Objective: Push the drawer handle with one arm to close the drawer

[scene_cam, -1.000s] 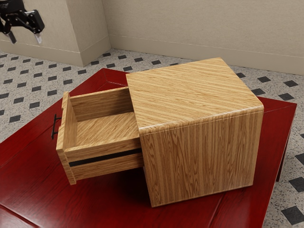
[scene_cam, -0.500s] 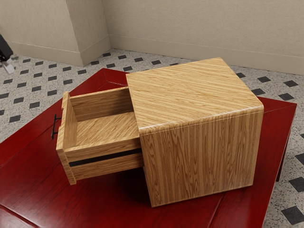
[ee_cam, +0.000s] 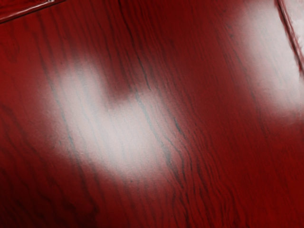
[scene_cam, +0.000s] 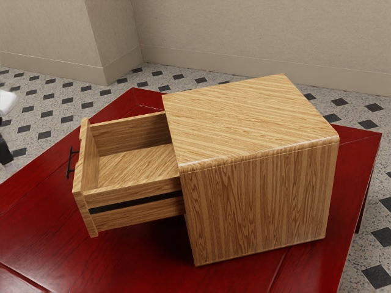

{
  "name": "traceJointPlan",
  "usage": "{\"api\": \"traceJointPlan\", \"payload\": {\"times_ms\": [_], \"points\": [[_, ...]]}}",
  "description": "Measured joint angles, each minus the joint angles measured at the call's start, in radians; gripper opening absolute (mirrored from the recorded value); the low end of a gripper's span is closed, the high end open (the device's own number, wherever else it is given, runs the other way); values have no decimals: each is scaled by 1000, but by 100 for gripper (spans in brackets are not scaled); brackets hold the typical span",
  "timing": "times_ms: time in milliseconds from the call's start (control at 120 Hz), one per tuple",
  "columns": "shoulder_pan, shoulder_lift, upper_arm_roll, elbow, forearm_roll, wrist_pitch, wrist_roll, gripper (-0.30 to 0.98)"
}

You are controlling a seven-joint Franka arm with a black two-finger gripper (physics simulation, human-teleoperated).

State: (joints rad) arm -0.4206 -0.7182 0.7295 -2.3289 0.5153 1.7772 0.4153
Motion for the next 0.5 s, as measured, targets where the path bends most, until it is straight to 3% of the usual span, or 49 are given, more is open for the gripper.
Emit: {"api": "traceJointPlan", "payload": {"times_ms": [117, 275, 500], "points": [[-62, -1, 59, 0, 45, 58, 217, 66], [-133, 18, 85, 3, 47, 103, 440, 66], [-152, 27, 83, 0, -83, 139, 651, 66]]}}
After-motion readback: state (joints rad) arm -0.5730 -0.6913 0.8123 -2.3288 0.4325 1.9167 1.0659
